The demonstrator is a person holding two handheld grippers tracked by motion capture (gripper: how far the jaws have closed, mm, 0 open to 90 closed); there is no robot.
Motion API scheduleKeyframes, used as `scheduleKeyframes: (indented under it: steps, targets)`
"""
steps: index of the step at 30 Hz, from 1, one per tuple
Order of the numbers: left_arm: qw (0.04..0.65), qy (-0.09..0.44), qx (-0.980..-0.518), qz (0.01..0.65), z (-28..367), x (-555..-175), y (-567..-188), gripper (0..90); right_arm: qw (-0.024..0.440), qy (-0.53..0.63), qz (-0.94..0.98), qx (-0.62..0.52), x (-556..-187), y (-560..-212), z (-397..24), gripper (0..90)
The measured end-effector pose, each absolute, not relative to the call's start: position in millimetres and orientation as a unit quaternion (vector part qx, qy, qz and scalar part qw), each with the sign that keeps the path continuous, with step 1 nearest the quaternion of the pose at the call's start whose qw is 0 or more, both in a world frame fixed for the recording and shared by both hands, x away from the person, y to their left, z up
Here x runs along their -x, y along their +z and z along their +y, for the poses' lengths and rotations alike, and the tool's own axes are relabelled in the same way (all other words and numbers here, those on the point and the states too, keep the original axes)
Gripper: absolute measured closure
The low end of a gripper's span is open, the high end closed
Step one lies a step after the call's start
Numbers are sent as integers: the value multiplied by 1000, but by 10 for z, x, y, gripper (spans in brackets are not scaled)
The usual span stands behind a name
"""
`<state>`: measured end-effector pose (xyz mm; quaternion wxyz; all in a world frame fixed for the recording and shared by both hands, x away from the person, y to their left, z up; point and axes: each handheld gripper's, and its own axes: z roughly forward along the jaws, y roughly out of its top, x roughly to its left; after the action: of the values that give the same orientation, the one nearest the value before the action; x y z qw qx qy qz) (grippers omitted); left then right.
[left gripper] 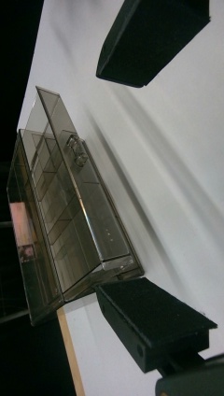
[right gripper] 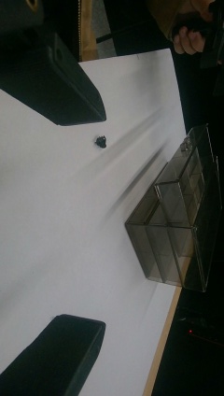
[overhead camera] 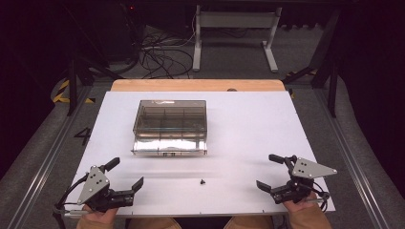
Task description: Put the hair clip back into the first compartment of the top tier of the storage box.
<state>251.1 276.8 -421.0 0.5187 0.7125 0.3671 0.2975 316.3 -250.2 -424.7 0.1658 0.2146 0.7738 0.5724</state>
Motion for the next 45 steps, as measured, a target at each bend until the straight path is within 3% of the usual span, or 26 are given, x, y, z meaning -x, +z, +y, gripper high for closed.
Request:
scheduleKeyframes:
  steps: [15, 25, 45]
  targets:
    - [523, 293, -715, 359, 2765, -2539, -4193, 13, 166, 567, 776, -220, -3170, -4278, -2504, 24]
    - [525, 264, -725, 360, 2742, -2583, -4162, 30, 163, 568, 775, -223, -3189, -4282, -2493, 24]
    - [539, 243, -737, 326, 2432, -2709, -3934, 30, 159, 566, 779, -218, -3211, -4296, -2443, 23]
